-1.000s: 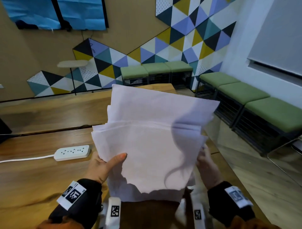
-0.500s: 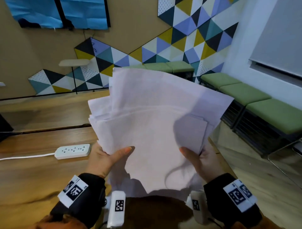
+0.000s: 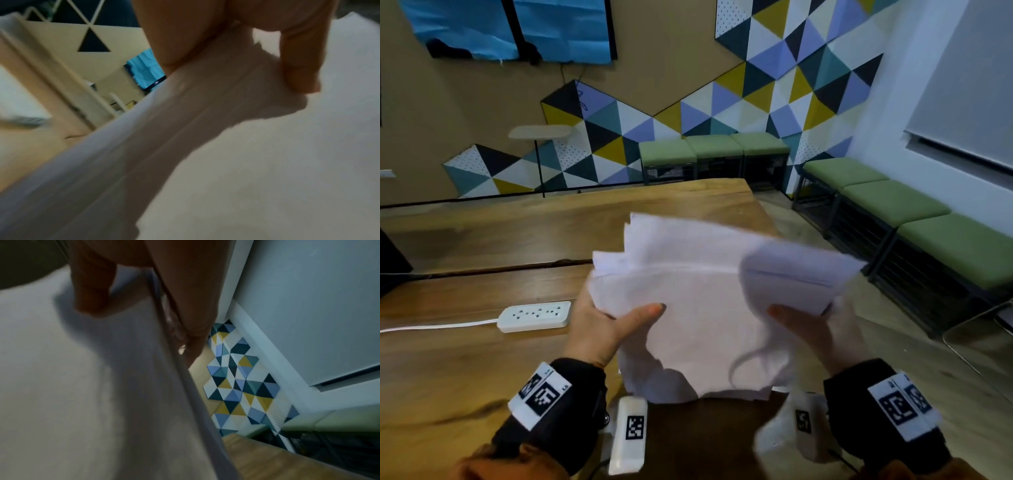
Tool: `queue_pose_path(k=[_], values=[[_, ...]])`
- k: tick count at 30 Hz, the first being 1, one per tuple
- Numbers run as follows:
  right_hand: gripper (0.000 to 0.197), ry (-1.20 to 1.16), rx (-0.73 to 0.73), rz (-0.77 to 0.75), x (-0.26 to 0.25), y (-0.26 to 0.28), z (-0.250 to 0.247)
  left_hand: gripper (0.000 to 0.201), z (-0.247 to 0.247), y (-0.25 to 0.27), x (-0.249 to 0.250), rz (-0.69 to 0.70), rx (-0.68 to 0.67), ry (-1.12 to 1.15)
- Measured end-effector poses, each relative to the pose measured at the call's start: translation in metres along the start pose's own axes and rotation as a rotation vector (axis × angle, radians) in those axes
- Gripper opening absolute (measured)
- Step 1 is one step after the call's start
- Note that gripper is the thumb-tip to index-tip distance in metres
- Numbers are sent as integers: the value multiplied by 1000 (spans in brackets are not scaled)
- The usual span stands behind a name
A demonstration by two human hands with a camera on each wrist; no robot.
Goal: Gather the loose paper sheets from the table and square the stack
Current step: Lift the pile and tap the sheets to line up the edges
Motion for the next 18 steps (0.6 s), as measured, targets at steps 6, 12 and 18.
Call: queue_pose_path(k=[6, 12, 18], values=[[60, -69, 73, 75, 14, 6, 8, 46, 4, 7, -21, -61, 59, -15], [23, 34, 124, 40, 9, -2, -10, 65, 13, 2, 5, 42, -57, 97], [18, 19, 175, 87, 18, 9, -28, 47, -5, 10, -29, -89, -84, 337]])
Point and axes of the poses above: each hand's wrist, its own y-axis away from the middle knuckle, its own z-axis out of the palm, x = y × z, the point moved 8 cm from there along -y, towards the middle knuckle, and after that the axes turned 1 degree about x, right-handed, at the moved point
